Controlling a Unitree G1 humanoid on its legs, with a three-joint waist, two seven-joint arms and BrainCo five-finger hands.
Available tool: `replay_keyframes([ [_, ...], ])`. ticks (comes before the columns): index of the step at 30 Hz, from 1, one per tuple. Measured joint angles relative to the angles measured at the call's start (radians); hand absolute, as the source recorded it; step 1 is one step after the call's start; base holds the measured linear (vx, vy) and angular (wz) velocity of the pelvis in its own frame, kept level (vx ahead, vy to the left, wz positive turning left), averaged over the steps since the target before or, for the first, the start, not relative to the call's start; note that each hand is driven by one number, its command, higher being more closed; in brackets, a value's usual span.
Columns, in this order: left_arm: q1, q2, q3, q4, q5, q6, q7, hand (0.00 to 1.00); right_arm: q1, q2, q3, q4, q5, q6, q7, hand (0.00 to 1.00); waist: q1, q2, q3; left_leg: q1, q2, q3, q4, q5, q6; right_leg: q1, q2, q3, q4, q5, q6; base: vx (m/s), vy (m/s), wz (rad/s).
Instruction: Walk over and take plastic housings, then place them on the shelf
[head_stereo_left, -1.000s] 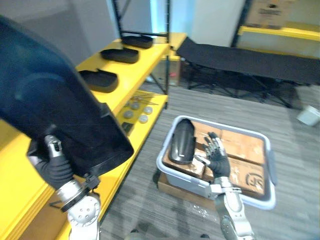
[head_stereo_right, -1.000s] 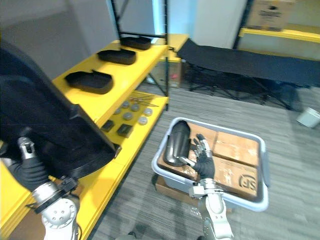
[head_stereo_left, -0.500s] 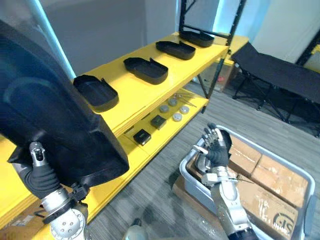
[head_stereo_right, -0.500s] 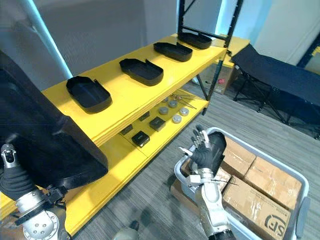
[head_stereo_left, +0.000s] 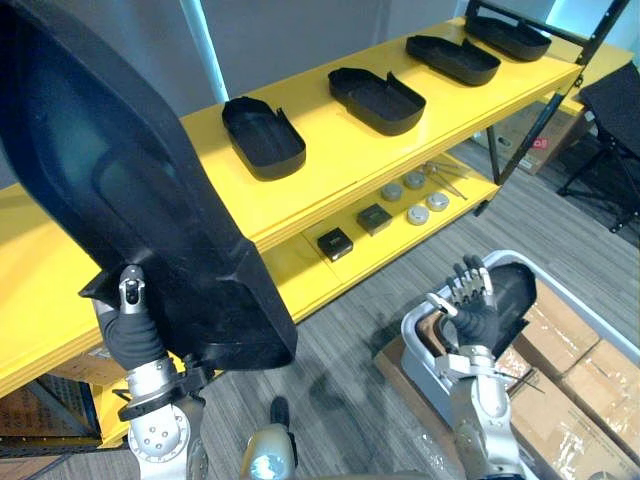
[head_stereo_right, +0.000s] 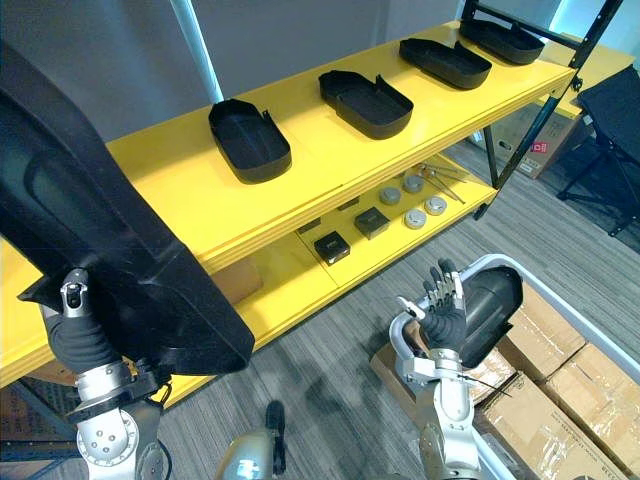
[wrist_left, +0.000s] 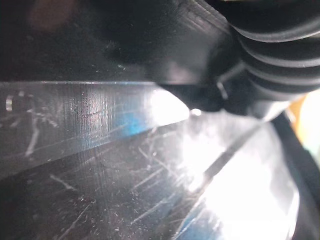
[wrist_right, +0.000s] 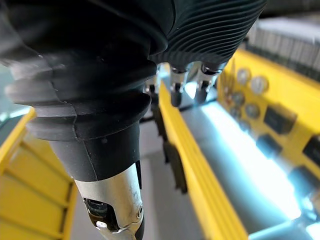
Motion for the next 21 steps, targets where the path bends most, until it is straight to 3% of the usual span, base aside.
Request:
replay_keyframes([
  [4,-0.001,-0.001,0.001,0.0,0.0,0.0,0.0,1.0,-0.015,0.01,0.0,0.007,0.0,-0.01,-0.001,0.0,0.012,-0.002,0.01,-0.051,-0.005,0.001,0.13,-0.079,0.012,-0.003,-0.027,0.017,0.032,-0.039,0.035,-0.03,0.138,0.08],
  [5,-0.002,0.0,0.009,-0.001,0.0,0.0,-0.004,1.0,-0.02,0.024,0.0,0.017,-0.001,-0.009,-0.002,0.0,0.014,-0.016,0.018,-0.056,-0.022,0.004,0.151,-0.103,0.018,0.01,-0.04,0.021,0.031,-0.057,0.035,0.04,0.133,0.34],
  [6,-0.002,0.002,0.017,-0.001,0.001,0.001,-0.013,1.0,-0.02,0.043,-0.001,0.029,-0.001,-0.009,-0.002,0.0,0.013,-0.047,0.01,-0.062,-0.036,0.027,0.179,-0.124,0.04,0.013,-0.058,0.034,0.027,-0.079,0.021,0.12,0.17,0.51],
  [7,-0.005,0.005,0.016,-0.003,0.003,0.002,-0.021,1.0,-0.017,0.05,-0.003,0.03,-0.002,-0.01,-0.002,0.0,0.011,-0.052,-0.001,-0.061,-0.047,0.056,0.206,-0.156,0.071,0.024,-0.059,0.047,0.031,-0.09,-0.017,0.16,0.122,0.56],
  [8,-0.009,0.002,0.014,-0.001,0.002,0.003,-0.033,1.0,-0.013,0.041,-0.005,0.029,-0.005,-0.011,0.0,0.0,0.001,-0.05,-0.003,-0.059,-0.053,0.048,0.205,-0.172,0.048,0.023,-0.065,0.057,0.086,-0.069,-0.062,0.29,0.222,0.84],
  [9,-0.018,-0.002,0.013,0.001,0.002,0.008,-0.06,1.0,-0.001,0.039,-0.005,0.029,-0.01,-0.012,0.003,0.0,-0.011,-0.045,-0.006,-0.041,-0.089,0.004,0.178,-0.181,0.053,-0.069,-0.097,0.174,0.284,0.03,-0.186,0.34,0.247,0.96],
  [10,-0.028,0.019,0.012,-0.004,0.02,0.008,-0.065,1.0,-0.002,0.052,-0.005,0.029,-0.011,-0.017,0.026,0.0,-0.02,-0.047,-0.008,0.004,-0.105,-0.028,0.109,-0.172,0.059,-0.18,-0.082,0.334,0.461,0.144,-0.157,0.46,0.274,1.24],
  [11,-0.053,0.049,0.008,-0.003,0.045,0.016,-0.042,1.0,-0.004,0.063,0.003,0.024,-0.02,-0.025,0.068,0.0,-0.035,-0.047,-0.008,0.05,-0.108,-0.085,0.052,-0.158,0.079,-0.265,-0.012,0.409,0.6,0.038,-0.117,0.38,0.13,0.92],
  [12,-0.064,0.056,0.007,-0.002,0.054,0.021,-0.035,1.0,-0.004,0.062,0.004,0.022,-0.029,-0.028,0.081,0.0,-0.043,-0.049,-0.01,0.078,-0.11,-0.097,0.027,-0.154,0.08,-0.281,0.013,0.414,0.614,0.003,-0.121,0.42,0.072,0.81],
  [14,-0.101,0.071,0.002,-0.002,0.01,0.023,-0.039,1.0,-0.004,0.06,0.002,-0.014,-0.035,-0.028,0.146,0.0,-0.047,-0.043,-0.01,0.184,-0.111,-0.133,-0.043,-0.146,0.071,-0.328,0.103,0.384,0.482,-0.067,-0.168,0.4,0.027,0.55],
  [15,-0.118,0.071,-0.003,-0.001,-0.006,0.024,-0.042,1.0,-0.005,0.058,0.002,-0.026,-0.036,-0.029,0.16,0.0,-0.052,-0.042,-0.01,0.194,-0.11,-0.149,-0.047,-0.147,0.069,-0.346,0.121,0.382,0.431,-0.078,-0.172,0.36,-0.04,0.65],
  [17,-0.183,0.069,-0.013,0.003,-0.039,0.028,-0.043,1.0,-0.008,0.041,0.003,-0.06,-0.031,-0.029,0.197,0.0,-0.074,-0.04,-0.01,0.202,-0.097,-0.219,-0.04,-0.16,0.057,-0.412,0.173,0.432,0.284,-0.076,-0.173,0.28,-0.089,1.03],
  [18,-0.203,0.07,-0.022,0.015,-0.044,0.033,-0.044,1.0,-0.006,0.03,0.003,-0.063,-0.03,-0.029,0.21,0.0,-0.076,-0.037,-0.009,0.218,-0.087,-0.253,-0.038,-0.168,0.047,-0.427,0.2,0.492,0.201,-0.057,-0.149,0.31,-0.168,1.04],
  [19,-0.205,0.07,-0.03,0.025,-0.058,0.033,-0.046,1.0,-0.005,0.028,0.003,-0.064,-0.031,-0.029,0.212,0.0,-0.079,-0.037,-0.009,0.227,-0.087,-0.265,-0.034,-0.171,0.041,-0.422,0.21,0.517,0.153,-0.031,-0.142,0.39,-0.25,1.12],
  [20,-0.201,0.072,-0.043,0.036,-0.07,0.039,-0.047,1.0,-0.005,0.021,0.008,-0.08,-0.031,-0.029,0.212,0.0,-0.087,-0.05,-0.018,0.237,-0.086,-0.288,-0.009,-0.2,-0.001,-0.395,0.212,0.558,0.058,0.079,-0.148,0.37,-0.325,1.29],
  [21,-0.197,0.078,-0.048,0.04,-0.068,0.041,-0.048,1.0,-0.007,0.011,0.027,-0.101,-0.037,-0.031,0.2,0.0,-0.092,-0.065,-0.033,0.24,-0.096,-0.308,0.008,-0.251,-0.029,-0.368,0.197,0.569,0.021,0.182,-0.107,0.3,-0.315,1.24],
])
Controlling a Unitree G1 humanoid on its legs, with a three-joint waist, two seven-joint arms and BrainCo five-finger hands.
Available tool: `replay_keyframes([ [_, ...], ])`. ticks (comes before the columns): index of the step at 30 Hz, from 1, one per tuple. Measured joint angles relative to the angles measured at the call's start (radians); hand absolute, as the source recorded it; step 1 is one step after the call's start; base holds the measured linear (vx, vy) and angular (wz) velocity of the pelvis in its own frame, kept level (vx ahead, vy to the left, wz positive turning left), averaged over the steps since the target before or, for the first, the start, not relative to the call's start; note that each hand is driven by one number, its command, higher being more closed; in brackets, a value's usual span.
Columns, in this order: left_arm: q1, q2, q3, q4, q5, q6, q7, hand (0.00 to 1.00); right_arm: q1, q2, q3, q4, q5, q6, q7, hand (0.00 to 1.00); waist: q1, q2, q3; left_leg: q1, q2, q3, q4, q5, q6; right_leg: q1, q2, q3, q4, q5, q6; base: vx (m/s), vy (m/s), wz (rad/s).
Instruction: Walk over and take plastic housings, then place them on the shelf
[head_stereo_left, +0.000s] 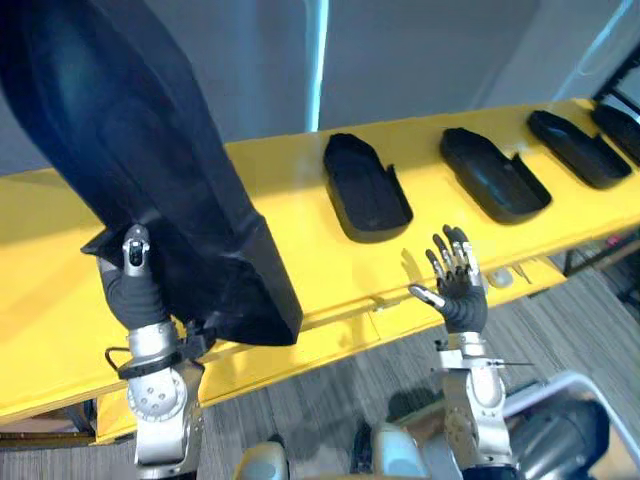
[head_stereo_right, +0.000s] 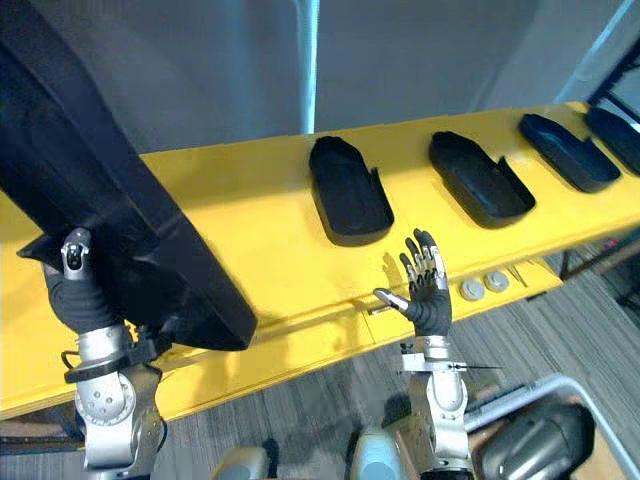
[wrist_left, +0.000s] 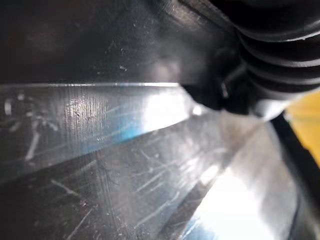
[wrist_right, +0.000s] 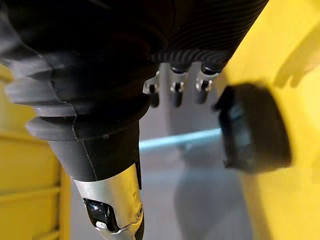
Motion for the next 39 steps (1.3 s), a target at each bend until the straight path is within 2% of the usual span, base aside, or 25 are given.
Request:
replay_keyframes([
  [1,0.003,-0.014,-0.004,0.008,0.0,0.001,-0.002,1.0,-0.012,-0.017,0.01,0.004,-0.005,0.0,-0.009,0.0,0.002,0.019,-0.003,0.002,0.02,-0.011,0.006,-0.021,-0.01,0.02,0.012,-0.013,-0.003,-0.023,0.003,0.25,-0.325,0.82],
  [2,0.027,-0.033,-0.022,0.011,-0.001,0.009,-0.004,1.0,-0.03,-0.052,0.02,0.009,-0.02,0.003,-0.029,0.0,0.024,0.067,-0.022,-0.007,0.065,-0.008,0.011,-0.023,-0.016,0.038,0.048,-0.04,-0.034,-0.02,-0.006,0.23,-0.263,0.53],
  [3,0.039,-0.048,-0.024,0.011,-0.002,0.016,-0.022,1.0,-0.043,-0.074,0.025,0.006,-0.057,0.003,-0.058,0.0,0.027,0.099,-0.031,-0.005,0.09,-0.001,-0.007,-0.009,-0.036,0.067,0.062,-0.079,-0.066,-0.021,-0.013,0.2,-0.226,0.56],
  [4,0.04,-0.053,-0.025,0.011,-0.001,0.023,-0.036,1.0,-0.046,-0.077,0.024,0.006,-0.072,0.003,-0.076,0.0,0.024,0.107,-0.037,0.0,0.099,0.013,-0.023,0.005,-0.043,0.082,0.062,-0.098,-0.077,-0.023,-0.018,0.2,-0.19,0.8],
  [6,0.036,-0.052,-0.026,0.006,-0.016,0.025,-0.085,1.0,-0.043,-0.083,-0.011,-0.02,-0.127,0.006,-0.141,0.0,0.015,0.109,-0.037,0.039,0.12,0.151,-0.082,0.067,-0.048,0.148,0.046,-0.159,-0.11,-0.03,-0.028,0.12,-0.129,0.85],
  [7,0.034,-0.052,-0.033,-0.001,-0.044,0.025,-0.116,1.0,-0.031,-0.084,-0.057,-0.075,-0.162,0.006,-0.173,0.0,-0.004,0.108,-0.036,0.046,0.122,0.248,-0.092,0.093,-0.036,0.178,0.03,-0.202,-0.126,-0.03,-0.028,0.04,-0.06,0.8],
  [9,0.033,-0.053,-0.039,-0.018,-0.05,0.019,-0.128,1.0,-0.035,-0.089,-0.125,-0.153,-0.229,0.001,-0.225,0.0,-0.004,0.109,-0.037,0.044,0.119,0.306,-0.099,0.111,-0.03,0.182,0.02,-0.221,-0.126,-0.035,-0.029,0.01,-0.033,0.43],
  [11,0.034,-0.05,-0.032,-0.017,-0.059,0.01,-0.117,1.0,-0.069,-0.098,-0.169,-0.203,-0.267,-0.03,-0.266,0.0,-0.003,0.104,-0.034,0.044,0.114,0.301,-0.092,0.111,-0.03,0.16,0.019,-0.187,-0.105,-0.049,-0.031,-0.04,-0.01,-0.22],
  [14,0.035,-0.05,-0.015,-0.018,-0.069,0.009,-0.083,1.0,-0.096,-0.104,-0.202,-0.264,-0.269,-0.068,-0.271,0.0,-0.007,0.102,-0.031,0.051,0.108,0.304,-0.085,0.107,-0.024,0.129,0.031,-0.115,-0.109,-0.053,-0.036,-0.08,-0.006,-0.64],
  [18,0.038,-0.05,-0.001,-0.02,-0.059,0.014,-0.07,1.0,-0.039,-0.095,-0.263,-0.394,-0.23,-0.085,-0.271,0.0,-0.038,0.102,-0.026,0.08,0.117,0.354,-0.118,0.077,-0.028,0.124,0.053,-0.062,-0.148,-0.019,-0.02,-0.06,0.024,-0.46],
  [19,0.038,-0.05,0.004,-0.021,-0.043,0.017,-0.069,1.0,-0.026,-0.093,-0.271,-0.407,-0.22,-0.088,-0.267,0.0,-0.038,0.101,-0.027,0.081,0.117,0.365,-0.119,0.075,-0.027,0.121,0.054,-0.056,-0.155,-0.012,-0.019,-0.05,0.053,-0.41],
  [22,0.048,-0.048,0.061,-0.06,0.019,0.046,-0.07,1.0,0.03,-0.07,-0.296,-0.445,-0.177,-0.101,-0.242,0.0,-0.058,0.103,-0.027,0.079,0.102,0.397,-0.135,0.074,-0.027,0.117,0.05,-0.031,-0.195,0.031,-0.009,0.0,0.077,-0.28],
  [25,0.054,-0.043,0.125,-0.092,0.085,0.12,-0.068,1.0,0.056,-0.065,-0.314,-0.453,-0.148,-0.102,-0.191,0.0,-0.062,0.113,-0.031,0.082,0.091,0.414,-0.147,0.082,-0.022,0.119,0.042,-0.026,-0.223,0.058,0.001,0.05,0.062,-0.07],
  [26,0.054,-0.04,0.149,-0.093,0.104,0.154,-0.068,1.0,0.057,-0.065,-0.314,-0.453,-0.137,-0.102,-0.169,0.0,-0.062,0.114,-0.032,0.086,0.088,0.415,-0.155,0.085,-0.022,0.12,0.041,-0.026,-0.229,0.061,0.001,0.06,0.038,0.0],
  [27,0.055,-0.026,0.188,-0.085,0.13,0.209,-0.066,1.0,0.056,-0.065,-0.315,-0.453,-0.12,-0.102,-0.143,0.0,-0.062,0.117,-0.031,0.096,0.089,0.415,-0.162,0.086,-0.022,0.135,0.041,-0.029,-0.243,0.064,0.001,0.06,0.035,0.01],
  [29,0.052,0.013,0.232,-0.061,0.131,0.264,-0.053,1.0,0.048,-0.07,-0.318,-0.453,-0.117,-0.099,-0.119,0.0,-0.062,0.122,-0.034,0.099,0.09,0.413,-0.171,0.09,-0.024,0.14,0.041,-0.032,-0.252,0.065,0.001,0.05,0.02,0.04],
  [33,0.003,0.083,0.309,0.069,0.171,0.37,-0.002,1.0,0.019,-0.096,-0.32,-0.453,-0.051,-0.064,-0.061,0.0,-0.061,0.132,-0.037,0.113,0.083,0.413,-0.198,0.102,-0.022,0.158,0.041,-0.033,-0.287,0.081,0.002,0.01,0.0,0.01],
  [34,-0.018,0.112,0.328,0.122,0.172,0.424,0.007,1.0,0.006,-0.111,-0.311,-0.453,-0.021,-0.054,-0.033,0.0,-0.061,0.136,-0.037,0.117,0.081,0.413,-0.203,0.104,-0.02,0.17,0.042,-0.034,-0.309,0.092,0.002,0.0,0.0,0.0],
  [35,-0.028,0.122,0.337,0.14,0.172,0.447,0.007,1.0,0.002,-0.115,-0.307,-0.453,-0.009,-0.05,-0.02,0.0,-0.062,0.137,-0.037,0.117,0.078,0.413,-0.205,0.106,-0.019,0.171,0.042,-0.034,-0.316,0.096,0.004,0.0,0.0,0.0],
  [37,-0.072,0.177,0.348,0.238,0.178,0.53,0.014,1.0,-0.015,-0.136,-0.272,-0.45,0.024,-0.019,0.015,0.0,-0.061,0.145,-0.033,0.116,0.071,0.411,-0.212,0.111,-0.014,0.184,0.038,-0.036,-0.349,0.116,0.004,0.0,0.0,0.0],
  [39,-0.109,0.226,0.352,0.338,0.175,0.574,0.005,1.0,-0.025,-0.151,-0.232,-0.449,0.036,-0.007,0.034,0.0,-0.062,0.151,-0.032,0.117,0.066,0.409,-0.216,0.114,-0.012,0.196,0.036,-0.039,-0.374,0.13,0.006,-0.04,-0.007,0.03],
])
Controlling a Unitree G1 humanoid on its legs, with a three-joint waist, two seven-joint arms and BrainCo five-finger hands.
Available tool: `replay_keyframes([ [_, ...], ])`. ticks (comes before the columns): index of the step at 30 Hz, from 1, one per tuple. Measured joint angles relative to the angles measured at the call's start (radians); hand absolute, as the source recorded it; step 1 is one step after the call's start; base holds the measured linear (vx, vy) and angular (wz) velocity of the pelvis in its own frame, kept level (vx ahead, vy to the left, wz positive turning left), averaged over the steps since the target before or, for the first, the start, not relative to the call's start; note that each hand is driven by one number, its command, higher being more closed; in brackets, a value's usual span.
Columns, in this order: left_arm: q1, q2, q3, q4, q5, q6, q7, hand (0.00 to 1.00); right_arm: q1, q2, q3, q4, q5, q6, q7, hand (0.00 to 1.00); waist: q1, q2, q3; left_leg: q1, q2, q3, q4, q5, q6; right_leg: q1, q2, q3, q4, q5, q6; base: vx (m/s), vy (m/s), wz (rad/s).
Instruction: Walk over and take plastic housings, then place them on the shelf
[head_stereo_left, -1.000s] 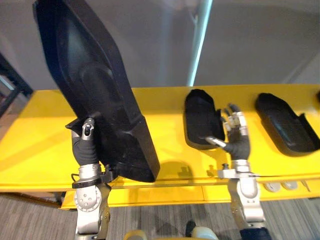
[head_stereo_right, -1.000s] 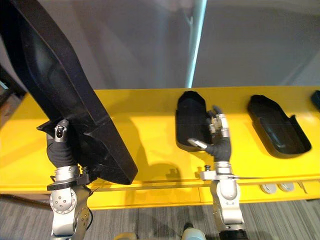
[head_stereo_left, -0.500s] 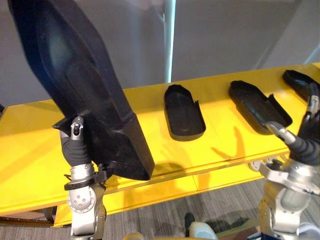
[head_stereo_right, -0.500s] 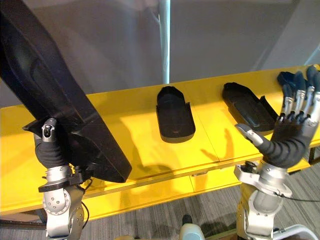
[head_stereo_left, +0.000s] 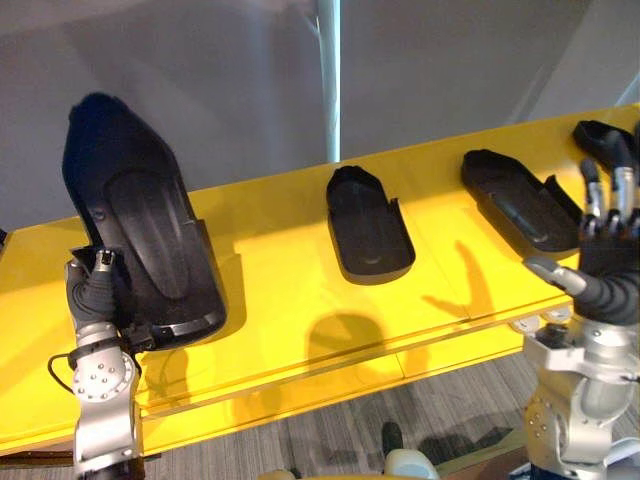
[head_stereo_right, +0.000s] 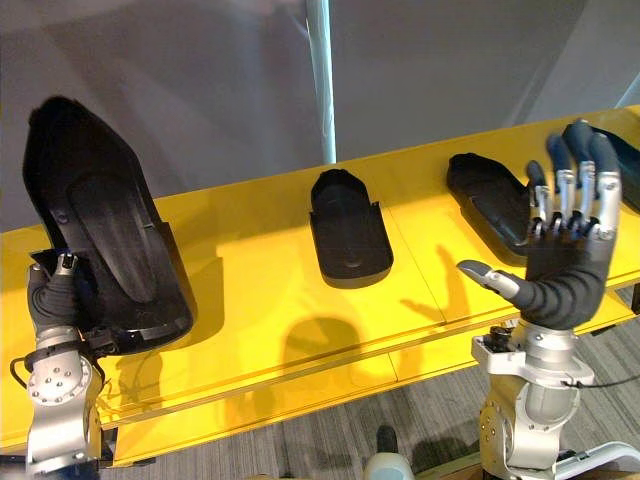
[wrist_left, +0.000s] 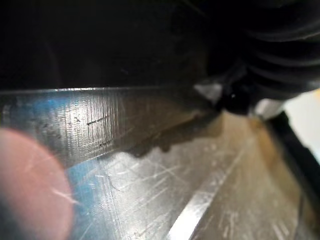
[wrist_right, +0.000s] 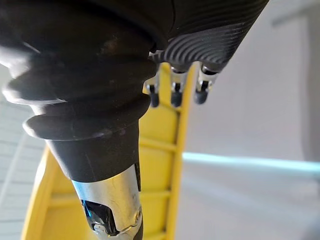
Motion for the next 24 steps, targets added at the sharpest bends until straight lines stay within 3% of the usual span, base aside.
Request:
replay_keyframes([
  [6,-0.073,0.086,0.027,0.172,-0.02,0.064,-0.118,1.0,-0.004,-0.032,0.077,0.045,-0.001,0.047,0.011,0.0,0.004,0.007,0.001,-0.001,-0.002,-0.025,-0.009,0.01,0.001,0.008,-0.001,-0.023,0.0,0.002,-0.001,-0.04,-0.025,0.11],
  [11,-0.108,0.112,-0.005,0.316,-0.021,0.123,-0.225,1.0,-0.013,-0.053,0.095,0.069,0.0,0.067,0.012,0.0,0.002,0.013,-0.002,-0.002,-0.009,-0.027,-0.014,0.017,0.004,0.006,-0.002,-0.023,0.0,0.007,-0.004,-0.02,-0.007,0.01],
  [14,-0.122,0.117,-0.046,0.378,-0.03,0.125,-0.275,1.0,-0.014,-0.063,0.096,0.069,0.001,0.09,0.029,0.0,0.001,0.016,0.0,-0.003,-0.01,-0.027,-0.024,0.025,0.003,0.001,-0.002,-0.022,-0.001,0.009,-0.005,-0.05,-0.028,0.0],
  [19,-0.155,0.118,-0.108,0.449,-0.06,0.125,-0.333,1.0,-0.025,-0.088,0.106,0.073,0.014,0.112,0.053,0.0,-0.005,0.046,0.006,-0.011,-0.01,-0.02,-0.024,0.027,0.001,-0.013,-0.001,-0.016,-0.009,0.014,-0.008,-0.06,-0.027,-0.05],
  [24,-0.21,0.119,-0.148,0.516,-0.089,0.123,-0.341,1.0,-0.043,-0.112,0.128,0.074,0.02,0.13,0.073,0.0,-0.026,0.07,0.011,-0.02,-0.01,-0.015,-0.024,0.03,0.0,-0.025,0.0,-0.007,-0.001,0.021,-0.008,-0.03,-0.018,-0.03],
])
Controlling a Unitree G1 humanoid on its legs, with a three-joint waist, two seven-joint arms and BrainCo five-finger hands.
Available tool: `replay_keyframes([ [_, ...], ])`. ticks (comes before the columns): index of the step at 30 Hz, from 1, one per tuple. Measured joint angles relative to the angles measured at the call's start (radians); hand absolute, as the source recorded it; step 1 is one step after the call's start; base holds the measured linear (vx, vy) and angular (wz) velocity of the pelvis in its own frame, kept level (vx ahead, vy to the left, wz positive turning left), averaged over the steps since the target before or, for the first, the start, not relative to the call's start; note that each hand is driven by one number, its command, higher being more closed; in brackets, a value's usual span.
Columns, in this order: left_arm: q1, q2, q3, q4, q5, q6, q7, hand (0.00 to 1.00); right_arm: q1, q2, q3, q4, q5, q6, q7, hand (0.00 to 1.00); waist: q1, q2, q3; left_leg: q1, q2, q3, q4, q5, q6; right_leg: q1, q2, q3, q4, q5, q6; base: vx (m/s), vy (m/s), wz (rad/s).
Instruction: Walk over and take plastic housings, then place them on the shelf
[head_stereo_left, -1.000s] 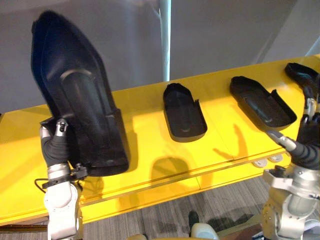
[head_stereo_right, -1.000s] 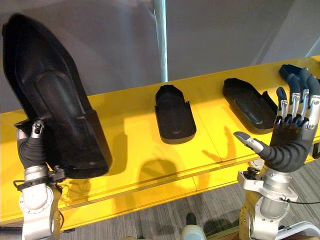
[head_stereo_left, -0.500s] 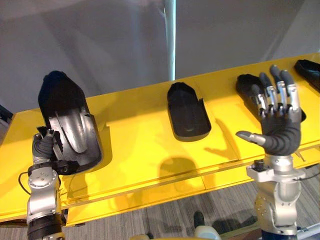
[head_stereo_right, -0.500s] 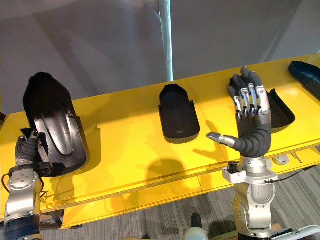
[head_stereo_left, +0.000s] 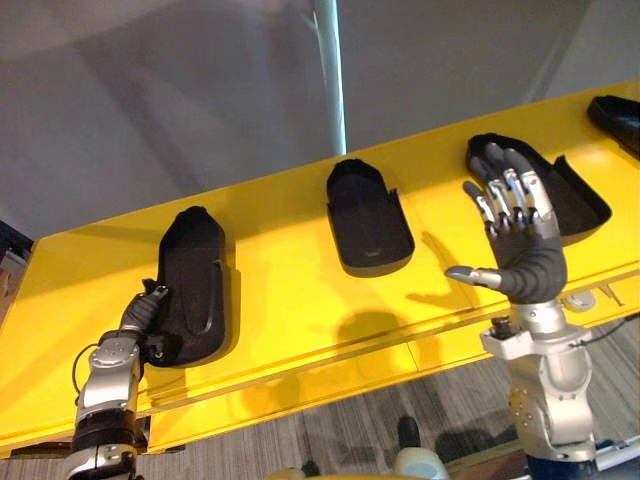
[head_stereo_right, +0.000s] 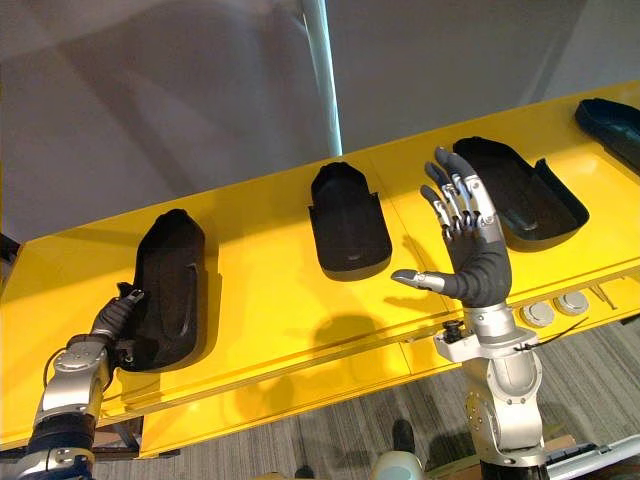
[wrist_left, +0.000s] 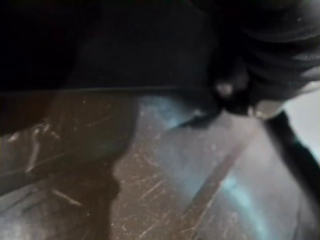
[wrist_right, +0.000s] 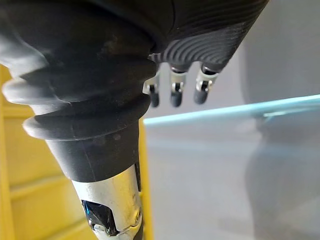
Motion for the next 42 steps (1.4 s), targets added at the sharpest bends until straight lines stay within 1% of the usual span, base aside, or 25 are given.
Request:
replay_keyframes([
  [3,-0.018,0.002,-0.022,0.012,-0.001,0.0,0.004,1.0,-0.001,-0.006,0.0,0.0,0.0,0.01,0.0,0.0,-0.001,0.005,0.003,0.0,0.0,0.016,0.0,0.0,0.0,-0.008,0.001,0.016,0.0,0.005,0.002,-0.04,-0.015,-0.15],
  [7,-0.045,0.009,-0.028,0.055,0.001,0.0,0.026,1.0,-0.004,-0.019,0.0,0.0,0.001,0.012,0.0,0.0,-0.023,0.011,0.007,0.002,-0.001,0.023,0.0,0.0,0.0,-0.01,0.0,0.023,0.0,0.007,0.004,-0.04,-0.015,-0.06],
  [10,-0.063,0.038,-0.028,0.106,0.003,0.003,0.029,1.0,-0.009,-0.027,0.0,-0.001,0.014,0.018,0.0,0.0,-0.03,0.021,0.023,0.012,0.0,0.041,0.0,0.0,0.0,-0.012,0.002,0.042,0.0,0.007,0.004,-0.06,-0.02,-0.18],
  [11,-0.069,0.047,-0.027,0.125,0.004,0.007,0.033,1.0,-0.009,-0.032,-0.003,-0.001,0.019,0.018,0.0,0.0,-0.034,0.026,0.033,0.017,0.001,0.048,-0.001,0.0,0.0,-0.01,0.002,0.047,0.0,0.007,0.004,-0.04,-0.016,-0.13],
  [14,-0.08,0.057,-0.024,0.141,0.005,0.017,0.037,1.0,-0.009,-0.038,-0.003,-0.001,0.019,0.019,0.004,0.0,-0.045,0.03,0.044,0.016,0.0,0.048,0.0,0.0,0.0,-0.012,0.002,0.048,0.0,0.007,0.004,-0.05,-0.02,-0.03],
  [18,-0.098,0.086,-0.017,0.163,0.043,0.04,0.039,1.0,-0.009,-0.038,-0.003,-0.005,0.019,0.019,0.019,0.0,-0.056,0.031,0.058,0.013,0.0,0.052,0.0,0.0,0.0,-0.018,0.002,0.053,0.001,0.008,0.004,-0.04,-0.014,-0.02],
  [23,-0.121,0.09,0.016,0.197,0.046,0.043,0.045,1.0,-0.009,-0.038,-0.012,-0.009,0.019,0.019,0.019,0.0,-0.057,0.035,0.059,0.007,-0.001,0.049,0.0,0.0,0.0,-0.023,0.002,0.055,0.001,0.01,0.007,-0.01,-0.003,0.02],
  [25,-0.123,0.095,0.024,0.2,0.047,0.045,0.048,1.0,-0.01,-0.038,-0.013,-0.01,0.019,0.019,0.019,0.0,-0.057,0.04,0.069,0.009,-0.001,0.048,0.0,0.0,0.0,-0.021,0.001,0.055,0.001,0.01,0.007,0.0,0.0,0.0],
  [27,-0.133,0.113,0.024,0.2,0.059,0.045,0.048,1.0,-0.011,-0.038,-0.012,-0.01,0.019,0.02,0.018,0.0,-0.058,0.048,0.092,0.01,-0.002,0.047,-0.001,0.0,0.0,-0.02,0.0,0.055,0.001,0.01,0.007,-0.02,-0.007,0.0],
  [31,-0.136,0.12,0.029,0.201,0.071,0.045,0.054,1.0,-0.013,-0.041,-0.012,-0.01,0.019,0.021,0.017,0.0,-0.059,0.059,0.104,0.01,-0.002,0.047,-0.001,0.0,0.0,-0.02,0.001,0.059,0.001,0.01,0.007,-0.03,-0.013,-0.01],
  [32,-0.137,0.12,0.029,0.205,0.07,0.045,0.057,0.0,-0.013,-0.043,-0.012,-0.01,0.019,0.021,0.017,0.0,-0.06,0.059,0.106,0.01,-0.003,0.046,-0.001,0.0,0.0,-0.021,0.001,0.062,0.001,0.01,0.007,0.0,0.0,0.0],
  [34,-0.138,0.12,0.029,0.216,0.069,0.045,0.058,0.0,-0.013,-0.043,-0.012,-0.01,0.019,0.026,0.018,0.0,-0.063,0.059,0.106,0.01,-0.006,0.046,-0.001,0.0,0.0,-0.021,0.001,0.063,0.001,0.01,0.007,-0.04,-0.009,-0.02],
  [36,-0.138,0.12,0.029,0.234,0.061,0.046,0.071,0.0,-0.02,-0.043,-0.012,-0.01,0.019,0.042,0.018,0.0,-0.07,0.058,0.107,0.01,-0.008,0.047,-0.002,0.0,0.0,-0.023,0.001,0.066,0.001,0.01,0.007,-0.04,-0.013,-0.02],
  [42,-0.16,0.12,0.03,0.235,0.061,0.042,0.104,0.0,-0.021,-0.043,-0.012,-0.01,0.019,0.052,0.02,0.0,-0.075,0.053,0.115,0.01,-0.008,0.055,-0.002,-0.002,0.002,-0.028,0.001,0.072,0.0,0.009,0.007,-0.05,-0.021,-0.04],
])
